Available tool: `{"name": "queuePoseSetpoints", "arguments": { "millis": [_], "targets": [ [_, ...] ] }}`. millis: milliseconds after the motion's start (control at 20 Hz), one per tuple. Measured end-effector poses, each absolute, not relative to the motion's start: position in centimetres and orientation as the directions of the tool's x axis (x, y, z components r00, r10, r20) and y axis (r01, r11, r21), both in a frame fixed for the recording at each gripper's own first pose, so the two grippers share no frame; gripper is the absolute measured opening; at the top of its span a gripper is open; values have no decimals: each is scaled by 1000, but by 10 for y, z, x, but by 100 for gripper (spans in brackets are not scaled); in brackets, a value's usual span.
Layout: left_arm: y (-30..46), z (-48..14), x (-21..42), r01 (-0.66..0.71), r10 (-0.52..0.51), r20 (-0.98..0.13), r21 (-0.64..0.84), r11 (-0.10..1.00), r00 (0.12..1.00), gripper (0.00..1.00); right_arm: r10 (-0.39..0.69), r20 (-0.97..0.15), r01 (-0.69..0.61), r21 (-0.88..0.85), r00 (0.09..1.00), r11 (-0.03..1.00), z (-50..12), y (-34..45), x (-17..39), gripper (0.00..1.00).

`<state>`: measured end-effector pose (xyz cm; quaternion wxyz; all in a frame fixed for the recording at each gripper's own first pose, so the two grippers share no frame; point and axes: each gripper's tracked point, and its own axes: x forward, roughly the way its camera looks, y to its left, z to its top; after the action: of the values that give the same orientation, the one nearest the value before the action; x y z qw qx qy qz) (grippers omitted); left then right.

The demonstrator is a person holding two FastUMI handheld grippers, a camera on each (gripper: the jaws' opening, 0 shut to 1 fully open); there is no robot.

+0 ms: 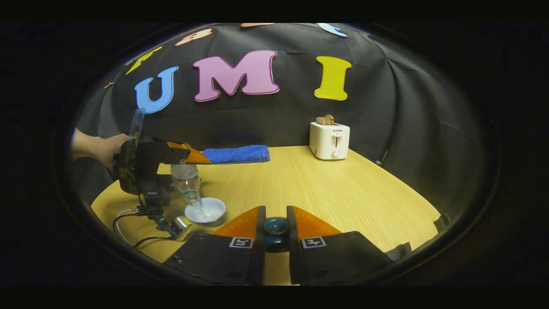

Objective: Open the teacup lid with one hand, grasp the water bottle and pour water into the teacup with the other hand; after pouring, place the water bottle on the coaster and then close the teacup lid.

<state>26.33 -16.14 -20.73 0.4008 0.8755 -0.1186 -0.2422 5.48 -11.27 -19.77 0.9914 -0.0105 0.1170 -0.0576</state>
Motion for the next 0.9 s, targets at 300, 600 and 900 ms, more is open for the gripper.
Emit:
{"name": "queuePoseSetpoints", "arguments": {
  "millis": [300,600,900],
  "targets": [
    [-167,-206,258,-80,-432,-326,715,-694,841,78,-93,-235,87,-34,968,996,-199,-104,55,26],
    [-169,-202,259,-107,-429,-323,682,-723,843,79,-80,-236,72,-46,969,996,-197,-104,51,26],
    [-172,-199,246,-174,-464,-308,649,-741,831,79,-83,-238,74,-44,968,996,-196,-107,49,26]
  ]
}}
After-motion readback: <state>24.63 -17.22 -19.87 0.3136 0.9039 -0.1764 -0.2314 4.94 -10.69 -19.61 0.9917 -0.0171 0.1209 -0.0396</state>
